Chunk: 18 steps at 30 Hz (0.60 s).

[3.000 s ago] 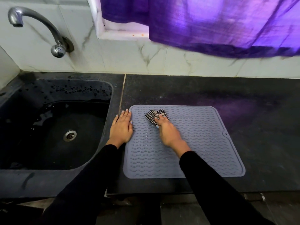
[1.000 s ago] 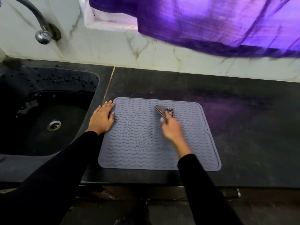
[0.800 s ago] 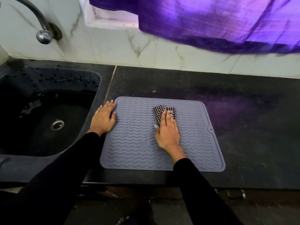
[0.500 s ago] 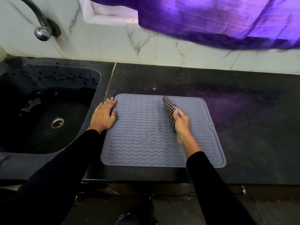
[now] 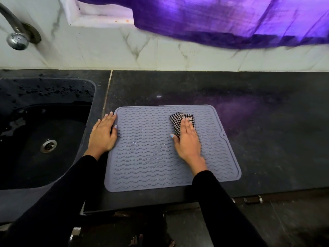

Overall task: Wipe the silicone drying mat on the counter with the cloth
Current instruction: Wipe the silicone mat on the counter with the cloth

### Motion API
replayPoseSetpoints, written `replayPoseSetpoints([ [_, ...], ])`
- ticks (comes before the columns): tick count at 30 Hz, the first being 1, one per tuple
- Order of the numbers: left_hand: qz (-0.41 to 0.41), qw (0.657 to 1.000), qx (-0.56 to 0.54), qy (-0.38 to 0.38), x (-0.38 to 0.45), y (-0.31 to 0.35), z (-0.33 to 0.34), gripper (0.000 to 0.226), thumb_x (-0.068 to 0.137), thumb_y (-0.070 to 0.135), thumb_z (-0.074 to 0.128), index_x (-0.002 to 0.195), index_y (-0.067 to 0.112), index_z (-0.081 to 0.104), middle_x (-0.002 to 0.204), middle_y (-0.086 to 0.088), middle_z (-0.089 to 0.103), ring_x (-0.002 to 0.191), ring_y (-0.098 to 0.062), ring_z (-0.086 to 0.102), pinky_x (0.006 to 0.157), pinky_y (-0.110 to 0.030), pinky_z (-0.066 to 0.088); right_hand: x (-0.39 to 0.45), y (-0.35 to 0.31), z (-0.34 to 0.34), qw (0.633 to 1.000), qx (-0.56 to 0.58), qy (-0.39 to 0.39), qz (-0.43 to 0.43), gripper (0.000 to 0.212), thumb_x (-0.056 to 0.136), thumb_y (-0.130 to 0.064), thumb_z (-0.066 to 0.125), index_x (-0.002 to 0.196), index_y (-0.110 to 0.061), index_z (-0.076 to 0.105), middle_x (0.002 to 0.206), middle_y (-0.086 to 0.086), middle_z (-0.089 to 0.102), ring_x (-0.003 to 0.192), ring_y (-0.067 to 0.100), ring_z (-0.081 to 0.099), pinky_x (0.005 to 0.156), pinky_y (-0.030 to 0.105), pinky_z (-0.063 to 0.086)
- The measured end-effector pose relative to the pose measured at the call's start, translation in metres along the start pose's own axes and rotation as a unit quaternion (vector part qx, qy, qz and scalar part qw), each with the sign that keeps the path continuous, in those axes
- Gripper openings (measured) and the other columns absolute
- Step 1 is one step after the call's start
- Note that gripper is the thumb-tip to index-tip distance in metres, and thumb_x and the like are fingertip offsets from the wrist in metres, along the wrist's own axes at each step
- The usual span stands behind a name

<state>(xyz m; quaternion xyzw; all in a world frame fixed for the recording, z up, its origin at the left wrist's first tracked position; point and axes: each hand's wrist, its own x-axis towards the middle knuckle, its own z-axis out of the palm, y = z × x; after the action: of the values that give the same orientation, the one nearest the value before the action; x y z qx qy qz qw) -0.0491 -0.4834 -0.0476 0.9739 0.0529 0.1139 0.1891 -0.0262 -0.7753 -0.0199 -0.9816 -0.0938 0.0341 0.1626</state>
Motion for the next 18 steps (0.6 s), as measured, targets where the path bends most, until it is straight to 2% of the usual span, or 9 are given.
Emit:
replayPoseSetpoints([
  [6, 0.003, 1.000, 0.006, -0.003, 0.000, -0.002, 0.002, 0.065, 0.087, 0.040, 0.020, 0.142, 0.009, 0.035, 0.149, -0.009, 0.034, 0.140, -0.022, 0.027, 0.114, -0.037, 0.012, 0.005, 0.006, 0.001, 0.999, 0.041, 0.016, -0.001, 0.057, 0.099, -0.030, 0.031, 0.148, -0.011, 0.010, 0.157, 0.002, 0.006, 0.145, 0.013, 0.005, 0.117, 0.027, 0.001],
  [8, 0.004, 1.000, 0.005, -0.002, 0.000, -0.002, 0.002, 0.068, 0.086, 0.043, 0.018, 0.142, 0.008, 0.035, 0.149, -0.009, 0.034, 0.140, -0.022, 0.027, 0.114, -0.037, 0.012, 0.002, 0.006, -0.006, 0.992, 0.122, 0.020, 0.004, 0.053, 0.099, -0.024, 0.037, 0.147, -0.015, 0.019, 0.155, -0.003, 0.015, 0.143, 0.011, 0.015, 0.118, 0.030, 0.011],
  [10, 0.004, 1.000, 0.005, -0.003, -0.001, -0.001, 0.001, 0.067, 0.086, 0.042, 0.018, 0.141, 0.008, 0.036, 0.149, -0.010, 0.034, 0.140, -0.022, 0.027, 0.114, -0.038, 0.013, 0.003, 0.007, -0.018, 0.966, 0.255, 0.024, 0.045, 0.047, 0.098, -0.019, 0.041, 0.144, -0.017, 0.030, 0.148, -0.009, 0.028, 0.132, 0.010, 0.034, 0.109, 0.026, 0.028],
  [11, 0.004, 1.000, 0.004, -0.003, -0.001, -0.001, 0.000, 0.066, 0.086, 0.041, 0.019, 0.141, 0.008, 0.036, 0.149, -0.010, 0.034, 0.140, -0.022, 0.027, 0.114, -0.038, 0.013, 0.008, 0.008, -0.023, 0.940, 0.332, 0.024, 0.079, 0.045, 0.098, -0.017, 0.041, 0.142, -0.014, 0.035, 0.142, -0.009, 0.035, 0.123, 0.011, 0.042, 0.102, 0.023, 0.032],
  [12, 0.004, 1.000, 0.003, -0.005, -0.001, -0.001, 0.000, 0.066, 0.086, 0.040, 0.020, 0.141, 0.008, 0.036, 0.149, -0.010, 0.034, 0.140, -0.022, 0.027, 0.114, -0.038, 0.013, 0.012, 0.011, -0.029, 0.898, 0.424, 0.027, 0.119, 0.042, 0.098, -0.014, 0.041, 0.139, -0.010, 0.039, 0.138, -0.001, 0.044, 0.117, 0.013, 0.047, 0.098, 0.022, 0.036],
  [14, 0.004, 1.000, 0.003, -0.007, -0.001, -0.001, 0.000, 0.064, 0.087, 0.039, 0.021, 0.141, 0.008, 0.036, 0.149, -0.010, 0.034, 0.140, -0.023, 0.027, 0.114, -0.038, 0.013, 0.019, 0.016, -0.043, 0.779, 0.591, 0.046, 0.204, 0.038, 0.098, -0.012, 0.040, 0.134, -0.001, 0.045, 0.124, 0.010, 0.056, 0.103, 0.018, 0.057, 0.092, 0.030, 0.045],
  [15, 0.004, 1.000, 0.003, -0.008, -0.001, -0.001, 0.000, 0.064, 0.087, 0.038, 0.022, 0.141, 0.008, 0.036, 0.149, -0.010, 0.034, 0.140, -0.023, 0.027, 0.114, -0.038, 0.013, 0.020, 0.019, -0.050, 0.746, 0.620, 0.072, 0.233, 0.037, 0.098, -0.011, 0.039, 0.132, 0.000, 0.046, 0.121, 0.012, 0.058, 0.100, 0.020, 0.058, 0.091, 0.032, 0.046],
  [16, 0.004, 1.000, 0.003, -0.008, -0.001, -0.001, 0.000, 0.063, 0.088, 0.037, 0.023, 0.141, 0.008, 0.036, 0.149, -0.010, 0.034, 0.140, -0.023, 0.027, 0.114, -0.038, 0.013, 0.018, 0.021, -0.057, 0.756, 0.600, 0.103, 0.240, 0.037, 0.098, -0.012, 0.039, 0.133, -0.001, 0.046, 0.124, 0.012, 0.057, 0.103, 0.020, 0.057, 0.093, 0.031, 0.046],
  [18, 0.002, 1.000, 0.001, -0.005, -0.001, 0.000, -0.001, 0.061, 0.088, 0.036, 0.025, 0.141, 0.007, 0.036, 0.149, -0.011, 0.034, 0.140, -0.023, 0.027, 0.114, -0.039, 0.013, 0.011, 0.024, -0.068, 0.845, 0.467, 0.177, 0.192, 0.038, 0.098, -0.014, 0.041, 0.135, -0.007, 0.045, 0.131, 0.007, 0.054, 0.114, 0.016, 0.052, 0.096, 0.022, 0.038],
])
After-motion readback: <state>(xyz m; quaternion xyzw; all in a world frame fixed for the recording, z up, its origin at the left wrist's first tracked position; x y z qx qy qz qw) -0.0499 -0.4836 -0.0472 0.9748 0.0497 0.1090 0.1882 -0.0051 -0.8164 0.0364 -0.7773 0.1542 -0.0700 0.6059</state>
